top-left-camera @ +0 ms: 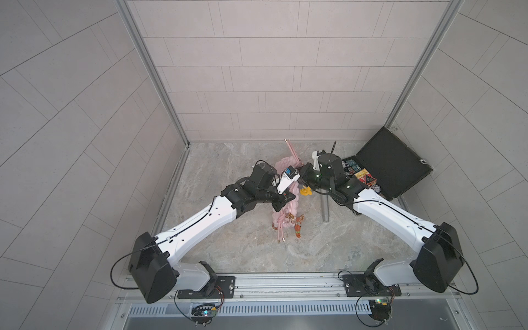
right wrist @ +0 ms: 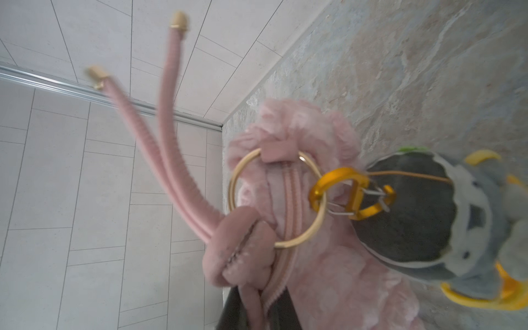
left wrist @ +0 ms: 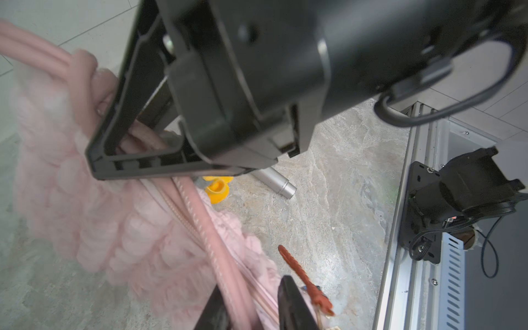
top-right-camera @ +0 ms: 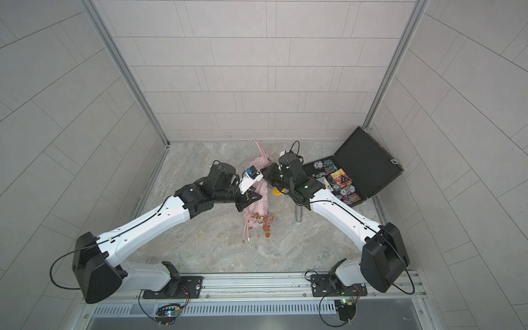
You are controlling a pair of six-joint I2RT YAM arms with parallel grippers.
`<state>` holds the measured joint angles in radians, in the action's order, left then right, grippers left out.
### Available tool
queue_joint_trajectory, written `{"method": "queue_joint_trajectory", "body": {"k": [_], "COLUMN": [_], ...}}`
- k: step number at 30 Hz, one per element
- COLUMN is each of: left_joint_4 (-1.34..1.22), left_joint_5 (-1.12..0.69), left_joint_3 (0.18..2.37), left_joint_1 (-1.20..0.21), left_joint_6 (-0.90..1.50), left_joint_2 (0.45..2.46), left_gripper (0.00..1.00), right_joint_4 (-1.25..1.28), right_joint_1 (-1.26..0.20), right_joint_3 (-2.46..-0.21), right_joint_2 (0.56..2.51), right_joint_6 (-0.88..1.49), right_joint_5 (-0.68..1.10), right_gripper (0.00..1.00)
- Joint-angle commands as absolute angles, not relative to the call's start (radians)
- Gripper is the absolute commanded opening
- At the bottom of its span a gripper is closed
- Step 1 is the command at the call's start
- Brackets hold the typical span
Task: Remove the decoration from the bag
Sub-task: Adjust the bag.
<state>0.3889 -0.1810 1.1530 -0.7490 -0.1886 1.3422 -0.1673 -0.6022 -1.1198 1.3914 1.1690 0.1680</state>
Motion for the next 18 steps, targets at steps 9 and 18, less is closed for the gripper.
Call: {"method": "queue_joint_trajectory", "body": {"k": [9, 18], "left_joint_4": [0.492, 0.426], "left_joint_5": [-0.2, -0.42], "left_joint_3": [1.2, 1.12], "left_joint_1": [-0.747, -0.476], "left_joint_6": [-0.043, 0.164], "left_joint_2": [1.288, 1.118], "left_gripper": [0.64, 0.7], "right_joint_4": [-0.044, -0.069], "right_joint_1": [-0.579, -0.535], "right_joint_3": [-1.136, -1.159], "right_joint_2": [1.352, 1.309], "right_joint_6": [0.946, 0.648], "right_joint_5": [0.248, 0.392], "right_gripper": [0.0, 0.0]}}
